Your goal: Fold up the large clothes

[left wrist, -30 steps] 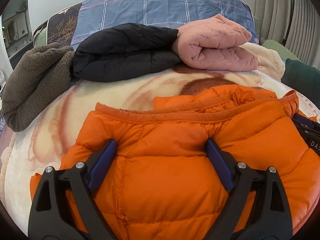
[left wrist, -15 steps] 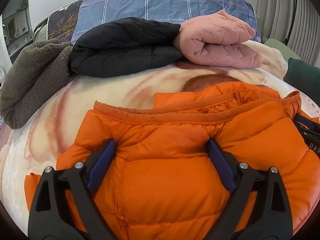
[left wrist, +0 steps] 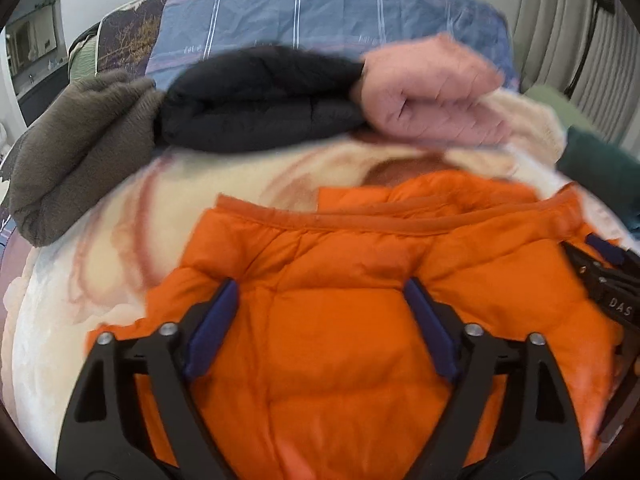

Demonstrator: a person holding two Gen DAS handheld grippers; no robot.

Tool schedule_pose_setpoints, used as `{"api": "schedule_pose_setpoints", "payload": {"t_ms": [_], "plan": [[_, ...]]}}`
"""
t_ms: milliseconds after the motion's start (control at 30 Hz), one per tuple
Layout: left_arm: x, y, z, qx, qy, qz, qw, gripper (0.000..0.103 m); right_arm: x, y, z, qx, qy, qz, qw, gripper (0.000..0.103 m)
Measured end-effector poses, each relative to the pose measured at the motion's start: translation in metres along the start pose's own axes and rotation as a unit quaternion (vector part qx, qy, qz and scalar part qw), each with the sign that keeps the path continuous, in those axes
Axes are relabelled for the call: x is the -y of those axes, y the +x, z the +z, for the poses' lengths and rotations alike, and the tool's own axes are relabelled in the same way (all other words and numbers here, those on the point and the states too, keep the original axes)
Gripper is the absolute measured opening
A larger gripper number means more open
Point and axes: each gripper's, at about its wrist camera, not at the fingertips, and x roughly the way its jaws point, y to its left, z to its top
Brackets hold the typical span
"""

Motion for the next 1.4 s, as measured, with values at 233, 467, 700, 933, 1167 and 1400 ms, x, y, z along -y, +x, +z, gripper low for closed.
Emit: {"api": "schedule_pose_setpoints", "payload": {"t_ms": [233, 467, 700, 933, 1167, 1400], "plan": [[-0.005, -0.03, 0.008, 0.026, -0.01, 0.03, 0.9991, 0.045, -0.052, -0.038, 0.006, 0.015, 0.016, 0.093, 0.995, 0.066], [-0.026, 0.014, -0.021, -0.003, -0.016, 0.08, 0.9966, 0.046, -0.068, 0.021, -0.026, -0.005, 0.008, 0.082, 0.997, 0.049], [-0.019, 0.019, -0.022, 0.005, -0.003, 0.092, 0.9958, 0.049, -0.066, 0.031, -0.033, -0.008, 0.005, 0.075, 0.997, 0.049], [-0.024, 0.019, -0.023, 0.008, -0.014, 0.073, 0.9972, 0.05, -0.074, 0.031, -0.032, -0.01, -0.016, 0.046, 0.999, 0.049], [-0.032, 0.011, -0.025, 0.019, -0.032, 0.031, 0.9988, 0.056, -0.075, 0.007, -0.02, -0.022, -0.014, 0.032, 0.999, 0.05], [-0.073, -0.031, -0.021, 0.039, -0.11, -0.075, 0.9903, 0.078, -0.093, -0.003, 0.026, -0.004, 0.001, 0.055, 0.998, 0.05]]}}
